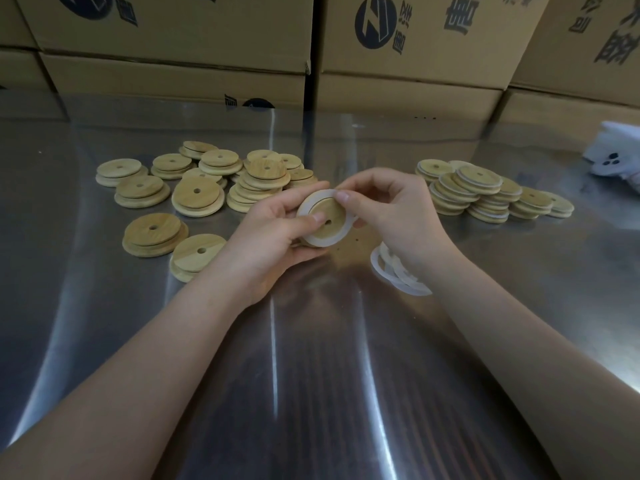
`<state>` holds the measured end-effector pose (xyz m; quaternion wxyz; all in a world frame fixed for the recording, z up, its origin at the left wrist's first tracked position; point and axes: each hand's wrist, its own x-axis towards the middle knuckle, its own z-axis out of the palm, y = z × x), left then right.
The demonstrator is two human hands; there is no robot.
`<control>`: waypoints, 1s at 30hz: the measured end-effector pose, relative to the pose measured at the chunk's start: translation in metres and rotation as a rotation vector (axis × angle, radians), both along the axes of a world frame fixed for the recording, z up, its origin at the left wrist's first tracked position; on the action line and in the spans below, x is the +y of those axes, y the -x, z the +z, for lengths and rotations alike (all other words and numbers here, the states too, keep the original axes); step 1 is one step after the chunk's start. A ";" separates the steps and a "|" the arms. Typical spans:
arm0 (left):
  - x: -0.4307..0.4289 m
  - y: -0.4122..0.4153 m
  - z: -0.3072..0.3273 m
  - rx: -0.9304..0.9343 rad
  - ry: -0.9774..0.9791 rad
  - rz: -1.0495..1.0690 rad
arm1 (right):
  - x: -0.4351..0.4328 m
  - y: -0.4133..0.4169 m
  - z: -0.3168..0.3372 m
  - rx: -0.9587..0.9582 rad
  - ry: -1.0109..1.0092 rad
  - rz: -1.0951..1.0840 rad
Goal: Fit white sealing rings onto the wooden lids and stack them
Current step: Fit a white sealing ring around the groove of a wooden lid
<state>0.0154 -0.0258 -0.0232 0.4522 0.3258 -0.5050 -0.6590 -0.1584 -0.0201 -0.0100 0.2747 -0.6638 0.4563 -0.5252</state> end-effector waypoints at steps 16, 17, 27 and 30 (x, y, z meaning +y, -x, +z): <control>0.009 0.001 0.003 -0.142 0.302 0.159 | 0.000 0.002 0.004 0.037 0.006 -0.027; 0.010 0.002 0.003 -0.141 0.309 0.165 | 0.000 0.002 0.005 0.040 0.008 -0.035; 0.009 0.002 0.002 -0.113 0.305 0.182 | 0.000 0.001 0.005 0.065 -0.016 -0.055; 0.008 0.001 0.001 -0.094 0.272 0.180 | 0.001 -0.001 0.004 0.004 -0.025 -0.037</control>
